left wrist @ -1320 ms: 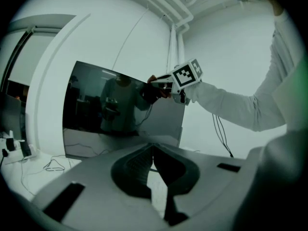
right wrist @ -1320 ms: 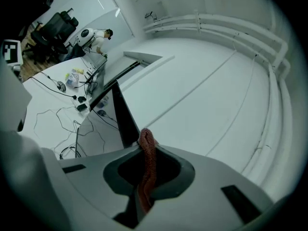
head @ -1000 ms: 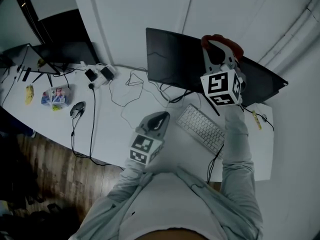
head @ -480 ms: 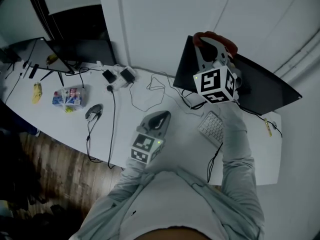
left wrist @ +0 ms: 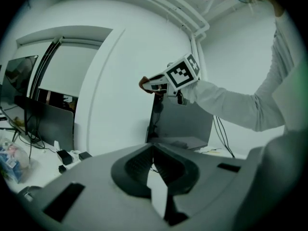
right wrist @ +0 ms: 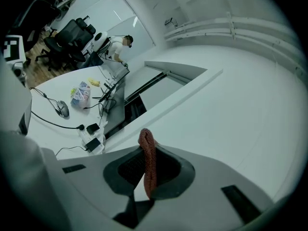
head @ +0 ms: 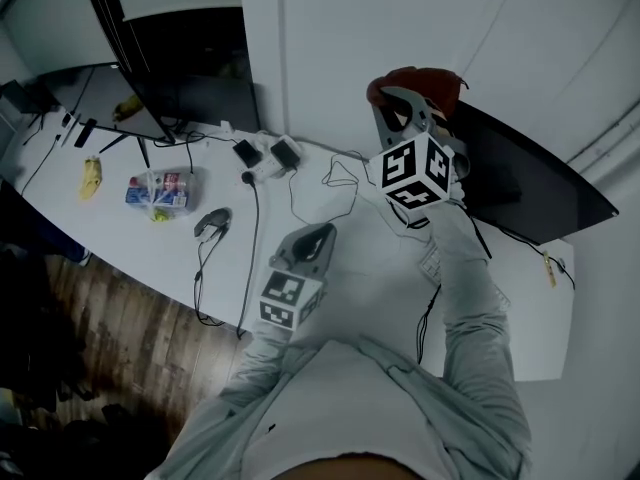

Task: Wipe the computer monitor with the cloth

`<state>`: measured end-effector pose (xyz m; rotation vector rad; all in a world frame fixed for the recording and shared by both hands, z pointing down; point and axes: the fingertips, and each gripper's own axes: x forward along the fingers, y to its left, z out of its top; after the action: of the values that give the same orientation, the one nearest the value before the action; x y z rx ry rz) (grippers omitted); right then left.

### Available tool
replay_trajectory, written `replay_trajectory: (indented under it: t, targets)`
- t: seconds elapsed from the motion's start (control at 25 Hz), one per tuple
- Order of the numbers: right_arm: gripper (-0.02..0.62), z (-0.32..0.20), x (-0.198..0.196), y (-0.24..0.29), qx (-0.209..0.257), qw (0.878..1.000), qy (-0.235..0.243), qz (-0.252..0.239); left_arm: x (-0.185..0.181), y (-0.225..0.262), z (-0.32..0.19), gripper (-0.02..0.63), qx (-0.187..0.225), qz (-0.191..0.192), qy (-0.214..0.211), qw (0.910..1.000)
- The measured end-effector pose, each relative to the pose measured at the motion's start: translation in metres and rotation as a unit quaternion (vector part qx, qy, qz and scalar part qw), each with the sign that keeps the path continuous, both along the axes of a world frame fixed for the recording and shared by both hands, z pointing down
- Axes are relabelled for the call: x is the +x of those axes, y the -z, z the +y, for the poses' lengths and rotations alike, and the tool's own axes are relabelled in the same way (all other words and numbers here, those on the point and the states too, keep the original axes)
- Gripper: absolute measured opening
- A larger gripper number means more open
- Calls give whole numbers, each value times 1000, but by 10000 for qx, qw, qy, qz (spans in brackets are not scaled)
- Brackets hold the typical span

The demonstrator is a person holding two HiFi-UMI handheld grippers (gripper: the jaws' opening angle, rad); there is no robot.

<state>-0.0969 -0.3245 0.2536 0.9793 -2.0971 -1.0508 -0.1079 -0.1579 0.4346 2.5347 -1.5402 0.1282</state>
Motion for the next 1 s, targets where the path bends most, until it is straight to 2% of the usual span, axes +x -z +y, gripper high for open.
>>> replay_trajectory:
  t: [0.24, 0.4, 0.64, 0.84, 1.0]
  targets:
    - [38, 13, -11, -24, -202, 9997, 22, -124, -17, -9, 12, 21, -169, -24, 99, 9998]
    - [37, 28, -7, -40, -345, 9989, 56, -310, -22, -5, 13, 21, -49, 3, 158, 9999]
    - [38, 52, 6, -60, -481, 9971, 15, -589, -25, -2, 17, 21, 28, -74, 138, 9999]
    - [37, 74, 20, -83, -897, 9922, -32, -860, -24, 2, 21, 21, 85, -168, 106, 9998]
    - [38, 98, 39, -106, -1144, 9882, -143, -1006, -18, 4, 25, 21, 111, -85, 30, 9999]
